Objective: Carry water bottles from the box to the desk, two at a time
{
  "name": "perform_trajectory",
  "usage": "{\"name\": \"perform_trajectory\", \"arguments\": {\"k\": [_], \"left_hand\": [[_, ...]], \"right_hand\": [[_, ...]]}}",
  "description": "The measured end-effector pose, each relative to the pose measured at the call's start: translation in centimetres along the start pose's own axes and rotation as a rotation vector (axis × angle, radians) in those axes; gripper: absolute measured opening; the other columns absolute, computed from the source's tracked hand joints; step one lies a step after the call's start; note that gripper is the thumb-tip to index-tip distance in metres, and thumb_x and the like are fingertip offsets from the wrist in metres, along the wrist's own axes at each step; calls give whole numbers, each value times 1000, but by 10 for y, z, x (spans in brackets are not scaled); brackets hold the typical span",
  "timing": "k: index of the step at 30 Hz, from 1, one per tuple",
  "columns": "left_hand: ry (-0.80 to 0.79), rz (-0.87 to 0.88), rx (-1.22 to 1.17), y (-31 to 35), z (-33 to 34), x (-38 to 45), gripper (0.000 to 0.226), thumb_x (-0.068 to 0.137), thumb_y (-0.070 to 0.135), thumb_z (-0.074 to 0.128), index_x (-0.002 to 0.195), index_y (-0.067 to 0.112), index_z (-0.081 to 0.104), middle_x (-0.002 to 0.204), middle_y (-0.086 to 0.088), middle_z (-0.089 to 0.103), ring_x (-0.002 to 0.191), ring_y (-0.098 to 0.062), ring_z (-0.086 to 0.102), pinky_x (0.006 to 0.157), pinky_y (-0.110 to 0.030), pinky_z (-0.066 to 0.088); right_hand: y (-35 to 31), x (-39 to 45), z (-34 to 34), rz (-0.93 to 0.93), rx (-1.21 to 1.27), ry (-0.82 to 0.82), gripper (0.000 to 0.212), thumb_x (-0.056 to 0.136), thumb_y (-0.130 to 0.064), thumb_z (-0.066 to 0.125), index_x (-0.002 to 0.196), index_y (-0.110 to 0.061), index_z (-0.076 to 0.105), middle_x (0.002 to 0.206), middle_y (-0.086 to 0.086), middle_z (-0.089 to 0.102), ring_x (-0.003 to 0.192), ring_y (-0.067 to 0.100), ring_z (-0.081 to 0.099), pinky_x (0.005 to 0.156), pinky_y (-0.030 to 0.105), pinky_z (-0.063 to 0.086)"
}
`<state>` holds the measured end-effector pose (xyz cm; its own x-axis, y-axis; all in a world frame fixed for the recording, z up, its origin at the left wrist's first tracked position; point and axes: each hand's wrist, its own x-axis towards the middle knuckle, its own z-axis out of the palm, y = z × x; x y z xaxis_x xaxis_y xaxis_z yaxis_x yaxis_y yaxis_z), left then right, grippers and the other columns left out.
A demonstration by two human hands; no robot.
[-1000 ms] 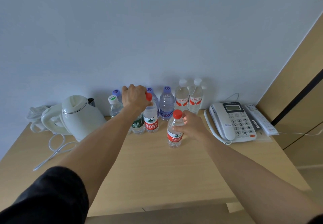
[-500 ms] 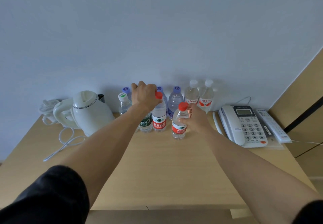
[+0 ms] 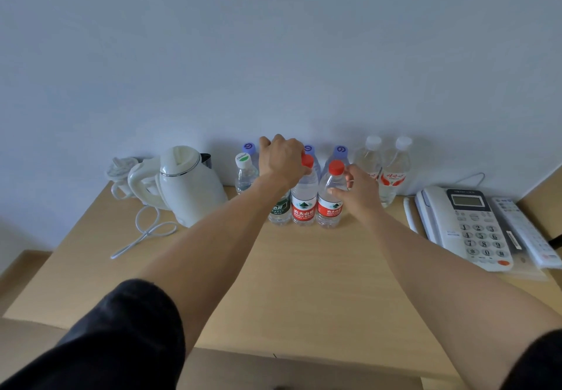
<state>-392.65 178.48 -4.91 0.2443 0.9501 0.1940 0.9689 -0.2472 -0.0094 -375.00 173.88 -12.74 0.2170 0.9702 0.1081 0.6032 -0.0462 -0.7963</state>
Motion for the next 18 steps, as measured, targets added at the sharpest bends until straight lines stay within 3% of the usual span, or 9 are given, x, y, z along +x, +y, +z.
{"name": "perform_trajectory", "arguments": {"k": [8,15,18], "left_hand": [[2,-16,-20,-1,2,2,35,90,53,66,109,23,69,104,-1,69,103,-20,57,92,-39,32],[-4,-28,-19,2,1,1,33,91,51,64,107,22,68,103,-2,68,100,-21,57,90,-38,31],[-3,-32,-13,2,1,0,33,91,51,64,106,22,68,102,-2,68,100,-21,56,89,-38,31]], "right_hand": [[0,-5,6,7,-6,82,39,74,-20,85,93,-18,51,85,0,55,79,19,51,70,29,35],[-3,-12,0,22,-29,58,42,73,-23,86,93,-19,49,74,-14,45,77,16,48,60,23,32],[-4,-14,-4,40,-24,27,41,75,-25,85,97,-19,51,80,-10,51,79,16,51,63,24,36]]}}
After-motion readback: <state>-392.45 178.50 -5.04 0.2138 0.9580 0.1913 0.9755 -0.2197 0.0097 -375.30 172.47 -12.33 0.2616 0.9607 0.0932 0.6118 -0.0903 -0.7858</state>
